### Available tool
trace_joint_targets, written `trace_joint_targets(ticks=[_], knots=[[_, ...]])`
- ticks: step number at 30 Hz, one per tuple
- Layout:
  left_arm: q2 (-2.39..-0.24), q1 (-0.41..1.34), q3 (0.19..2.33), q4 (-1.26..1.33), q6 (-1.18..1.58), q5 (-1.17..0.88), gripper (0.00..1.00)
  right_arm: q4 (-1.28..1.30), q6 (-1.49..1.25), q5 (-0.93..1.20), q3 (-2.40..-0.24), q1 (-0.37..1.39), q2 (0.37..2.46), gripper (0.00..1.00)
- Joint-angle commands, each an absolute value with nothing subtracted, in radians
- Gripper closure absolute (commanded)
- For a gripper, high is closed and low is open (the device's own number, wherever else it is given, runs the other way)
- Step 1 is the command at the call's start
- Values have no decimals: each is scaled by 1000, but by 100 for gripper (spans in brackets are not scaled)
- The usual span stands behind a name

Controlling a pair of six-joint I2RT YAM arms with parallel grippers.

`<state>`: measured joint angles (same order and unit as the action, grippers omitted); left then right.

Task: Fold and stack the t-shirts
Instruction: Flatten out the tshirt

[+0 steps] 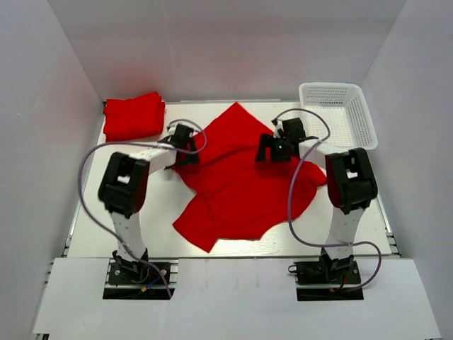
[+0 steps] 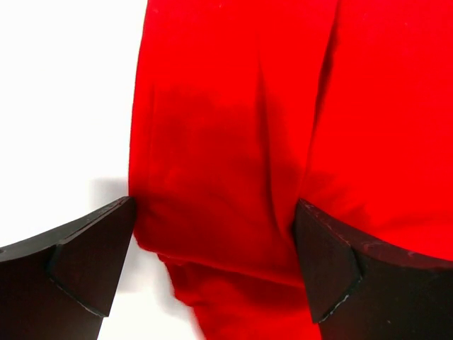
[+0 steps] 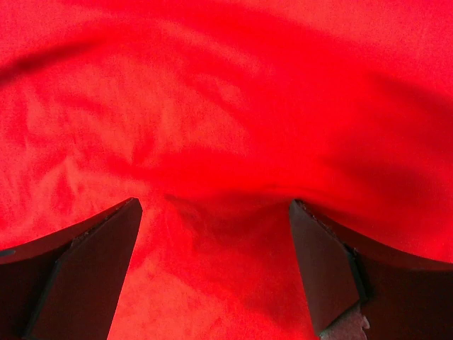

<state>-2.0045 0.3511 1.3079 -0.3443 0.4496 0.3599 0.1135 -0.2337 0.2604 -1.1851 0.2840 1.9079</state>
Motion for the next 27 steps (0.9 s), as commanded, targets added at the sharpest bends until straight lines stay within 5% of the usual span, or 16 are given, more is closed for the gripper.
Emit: trace_joint_targets(ticks=[1, 10, 15, 22, 27], knots=[[-1875, 368, 1064, -580, 597, 286, 0, 138, -144, 344, -1290, 324, 1999, 10], [-1527, 439, 665, -726, 699, -29, 0, 276, 32, 523, -1792, 468, 2322, 10], [-1254, 482, 716, -825, 666, -89, 0, 330, 155, 430, -1939, 517, 2350, 10], [-1183, 482, 899, -775, 586, 193, 0, 260, 98, 270, -1870, 500, 2104, 10], [-1238, 460, 951, -717, 609, 422, 0, 253, -55, 178, -1587, 495, 1961, 10]])
